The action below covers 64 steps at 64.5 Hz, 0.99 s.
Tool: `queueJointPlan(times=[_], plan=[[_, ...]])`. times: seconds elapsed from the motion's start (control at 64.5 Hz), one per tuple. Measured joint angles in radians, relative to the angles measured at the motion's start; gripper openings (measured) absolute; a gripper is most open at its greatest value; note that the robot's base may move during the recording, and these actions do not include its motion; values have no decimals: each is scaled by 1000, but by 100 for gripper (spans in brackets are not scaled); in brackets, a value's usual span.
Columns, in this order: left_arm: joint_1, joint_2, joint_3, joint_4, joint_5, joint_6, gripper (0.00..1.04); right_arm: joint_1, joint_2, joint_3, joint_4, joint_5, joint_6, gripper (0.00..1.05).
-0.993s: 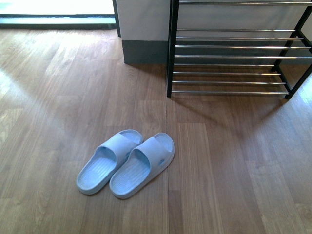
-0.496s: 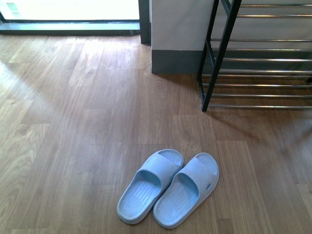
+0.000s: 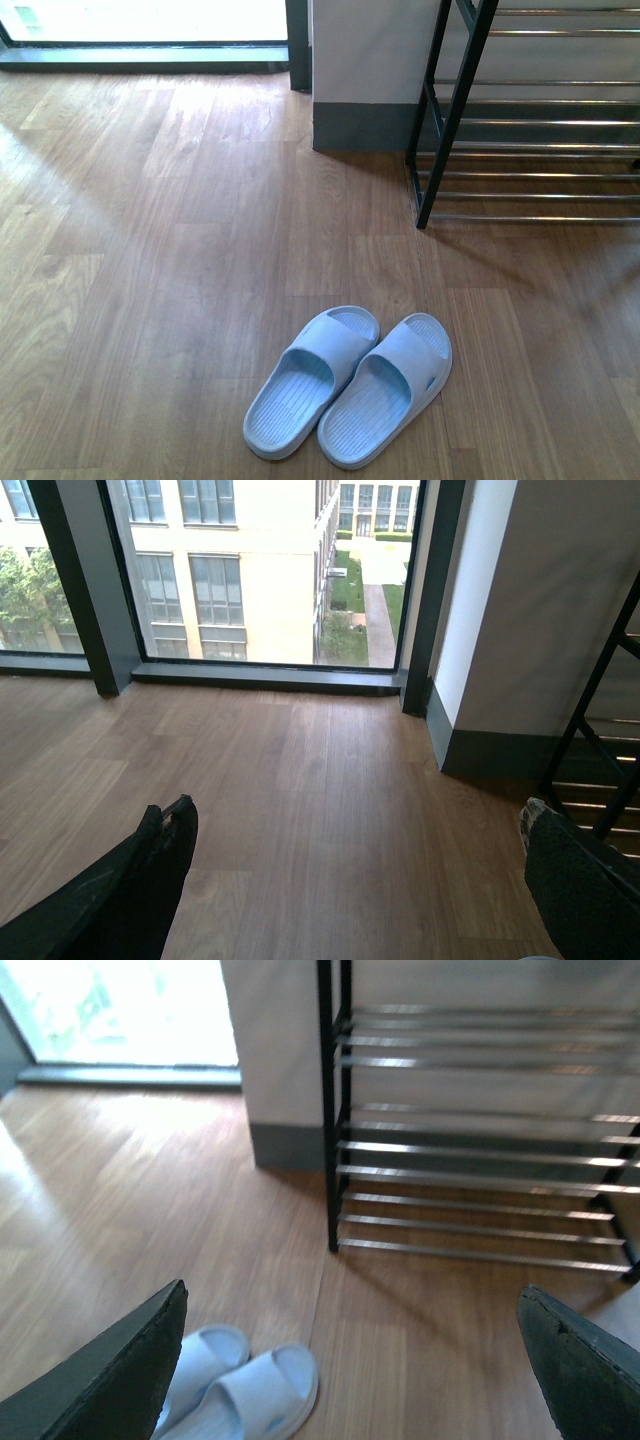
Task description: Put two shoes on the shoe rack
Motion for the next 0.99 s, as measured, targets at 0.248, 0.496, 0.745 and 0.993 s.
queueJointPlan(times=[0.248,0.496,0.745,0.993], plan=[[0,0,0,0,0,0,95,202,884,85,550,92,-3,96],[0,0,0,0,0,0,95,263,1714,308,801,139,34,96],[0,0,0,0,0,0,95,334,2125,521,789,179,43,96],[0,0,0,0,0,0,95,418,2405,743,710,222,135,96]])
